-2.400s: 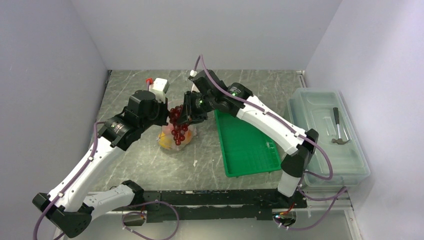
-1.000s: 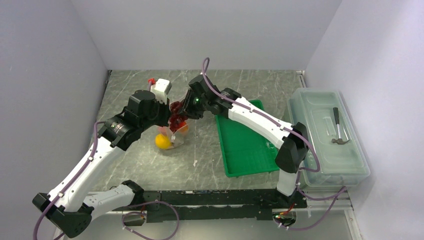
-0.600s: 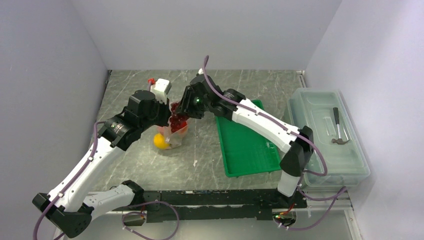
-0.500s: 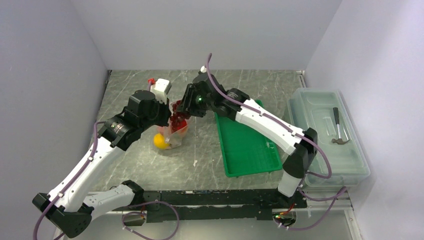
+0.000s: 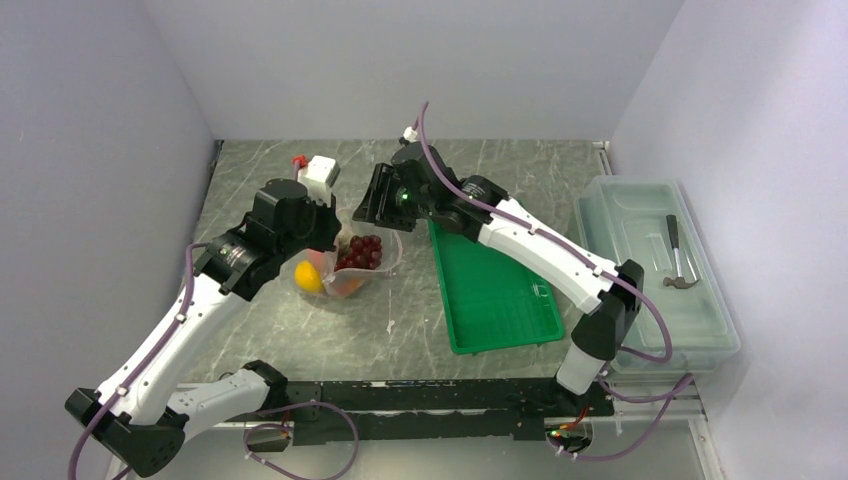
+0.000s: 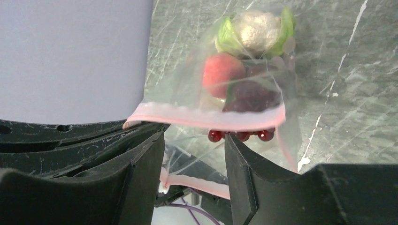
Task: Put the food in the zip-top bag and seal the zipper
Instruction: Place the fake fruit in the zipper food storage bag.
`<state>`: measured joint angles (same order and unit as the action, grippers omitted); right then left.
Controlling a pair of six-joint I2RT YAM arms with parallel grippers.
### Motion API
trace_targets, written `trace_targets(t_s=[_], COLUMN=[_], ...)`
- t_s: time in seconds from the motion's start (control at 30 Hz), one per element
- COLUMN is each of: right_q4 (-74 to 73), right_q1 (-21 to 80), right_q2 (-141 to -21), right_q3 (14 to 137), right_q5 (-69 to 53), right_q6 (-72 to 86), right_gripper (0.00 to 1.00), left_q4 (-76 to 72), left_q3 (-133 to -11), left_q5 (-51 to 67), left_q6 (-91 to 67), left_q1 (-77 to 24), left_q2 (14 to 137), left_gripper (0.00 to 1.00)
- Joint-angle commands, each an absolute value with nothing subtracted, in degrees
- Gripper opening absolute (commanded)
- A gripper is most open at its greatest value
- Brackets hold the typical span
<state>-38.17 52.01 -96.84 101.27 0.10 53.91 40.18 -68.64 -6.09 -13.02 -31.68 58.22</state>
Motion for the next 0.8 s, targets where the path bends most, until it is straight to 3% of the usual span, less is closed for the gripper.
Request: trace_targets(t_s=[0.0,0.77], right_q4=[-37.9,-37.0], right_q1=[52.1,52.0], right_q2=[-97.2,-78.4], right_q3=[104.0,87.9], right_q5=[0.3,4.7], right_q6=[51.7,32.3], right_gripper=[0.54,0.55], left_q4=[37.7,38.1], left_q3=[-69.1,-69.4], left_q5=[-5.4,-3.9], left_q6=[-12.9,-11.7], left_q1=[-31.5,-31.5], left_q2=[57.2,57.5], left_gripper=[0.00,0.00])
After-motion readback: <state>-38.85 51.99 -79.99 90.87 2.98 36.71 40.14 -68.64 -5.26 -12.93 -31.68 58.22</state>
